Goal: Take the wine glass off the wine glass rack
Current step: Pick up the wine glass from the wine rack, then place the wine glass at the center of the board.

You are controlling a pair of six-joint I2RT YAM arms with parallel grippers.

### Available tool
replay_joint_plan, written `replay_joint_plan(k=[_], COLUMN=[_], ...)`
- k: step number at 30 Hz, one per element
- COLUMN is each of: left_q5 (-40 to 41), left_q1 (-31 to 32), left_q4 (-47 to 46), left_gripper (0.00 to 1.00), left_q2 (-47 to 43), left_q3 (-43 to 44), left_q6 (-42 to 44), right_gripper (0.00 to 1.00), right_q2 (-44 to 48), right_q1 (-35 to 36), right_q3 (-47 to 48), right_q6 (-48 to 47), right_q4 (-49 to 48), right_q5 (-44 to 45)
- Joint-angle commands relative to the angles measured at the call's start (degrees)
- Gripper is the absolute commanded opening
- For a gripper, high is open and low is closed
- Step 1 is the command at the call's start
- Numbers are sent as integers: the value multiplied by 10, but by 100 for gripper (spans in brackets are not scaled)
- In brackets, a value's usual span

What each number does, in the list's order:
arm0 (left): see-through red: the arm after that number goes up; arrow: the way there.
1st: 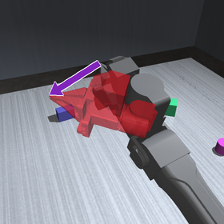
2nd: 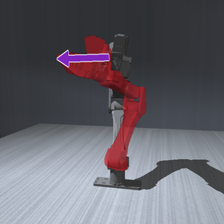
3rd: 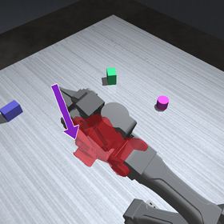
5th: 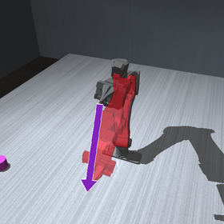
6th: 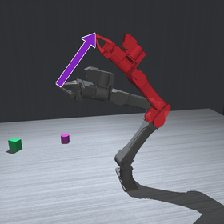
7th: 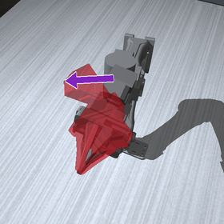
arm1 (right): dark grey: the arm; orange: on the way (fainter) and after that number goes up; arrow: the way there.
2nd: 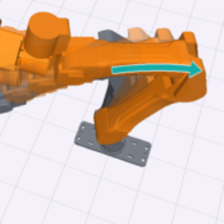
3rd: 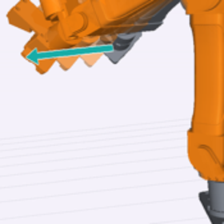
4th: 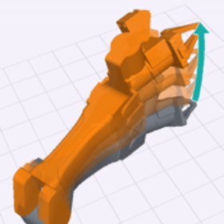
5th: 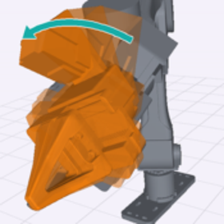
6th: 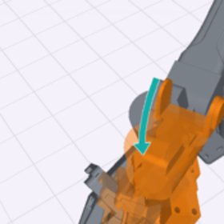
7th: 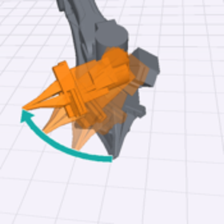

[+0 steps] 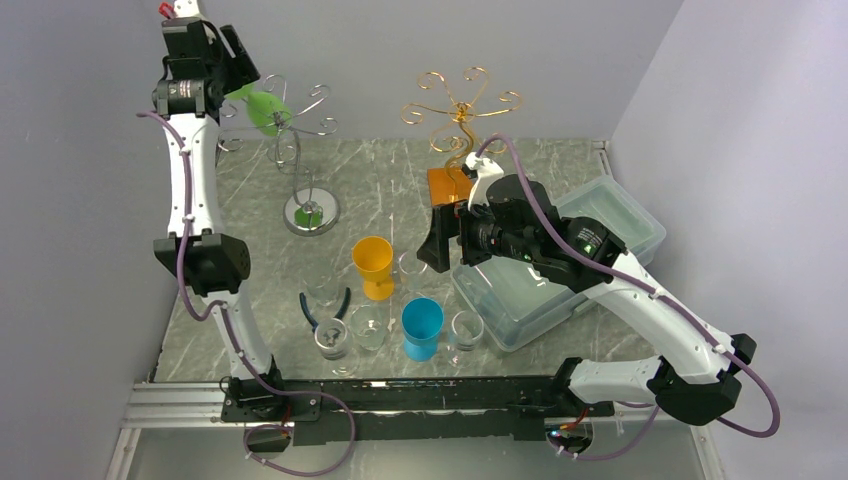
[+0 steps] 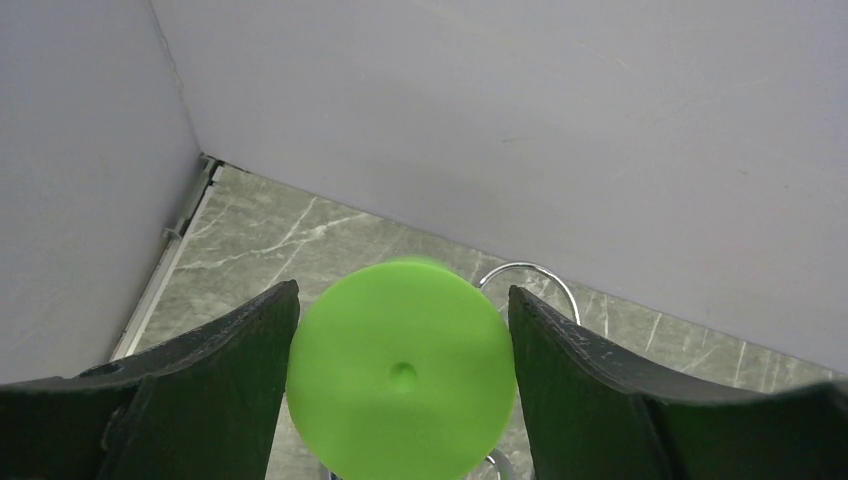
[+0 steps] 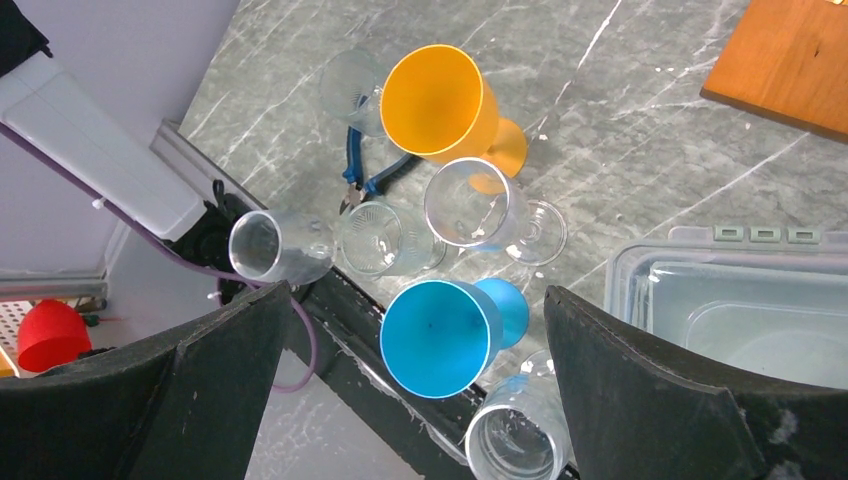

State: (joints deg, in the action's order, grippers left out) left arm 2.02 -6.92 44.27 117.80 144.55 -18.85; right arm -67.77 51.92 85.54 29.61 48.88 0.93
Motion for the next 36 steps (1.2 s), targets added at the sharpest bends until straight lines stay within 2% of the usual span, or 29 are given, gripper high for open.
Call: replay_joint_plan(k=[1,18,30,36], left_q5=[6,4,46,49], left_q1=[-13,-54,-68,-76], left_q4=[-18,-19,-12,0], left_gripper=[46,46,46,45], left_q2=[-30,-61,-124,-133], left_q3=[17,6,-80,-96], left_q6=[11,10,28,25], right_gripper=[100,100,100,100], right_q2=[12,10,9,15], right_q1=[-2,-1,-2,-2], right_q3=[1,1,0,-6], right_q6=[3,-1,-9,-11], right_q4=[-27,-30,-40,-42], right_q5=[-6,-7,-27,-31])
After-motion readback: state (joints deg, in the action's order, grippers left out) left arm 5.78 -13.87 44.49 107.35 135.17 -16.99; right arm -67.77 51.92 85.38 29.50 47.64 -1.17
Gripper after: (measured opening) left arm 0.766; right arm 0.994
